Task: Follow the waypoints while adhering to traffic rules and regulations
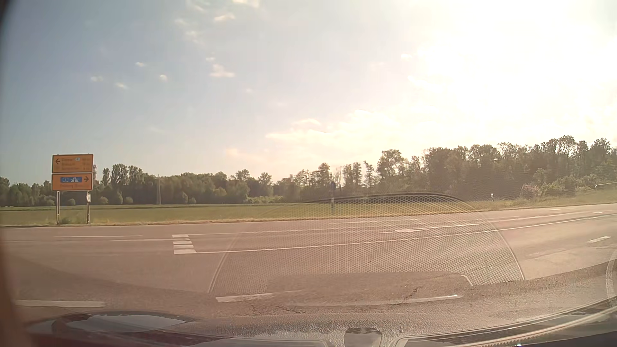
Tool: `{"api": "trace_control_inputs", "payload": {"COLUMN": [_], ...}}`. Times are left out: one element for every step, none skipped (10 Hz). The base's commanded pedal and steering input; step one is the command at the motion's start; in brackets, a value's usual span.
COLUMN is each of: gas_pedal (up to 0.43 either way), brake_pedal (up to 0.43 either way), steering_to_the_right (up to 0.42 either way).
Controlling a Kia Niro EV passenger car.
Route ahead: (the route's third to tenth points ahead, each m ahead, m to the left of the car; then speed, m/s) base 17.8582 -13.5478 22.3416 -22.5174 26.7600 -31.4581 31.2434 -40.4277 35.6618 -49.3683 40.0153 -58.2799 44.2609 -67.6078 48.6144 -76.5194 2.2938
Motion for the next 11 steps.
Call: {"api": "trace_control_inputs", "payload": {"gas_pedal": [0.000,0.000,0.000,0.000,0.000,0.000,0.000,0.000,0.000,0.000,0.000], "brake_pedal": [0.232,0.232,0.226,0.201,0.189,0.189,0.189,0.171,0.152,0.152,0.165], "steering_to_the_right": [0.282,0.288,0.289,0.289,0.289,0.289,0.288,0.287,0.287,0.287,0.286]}}
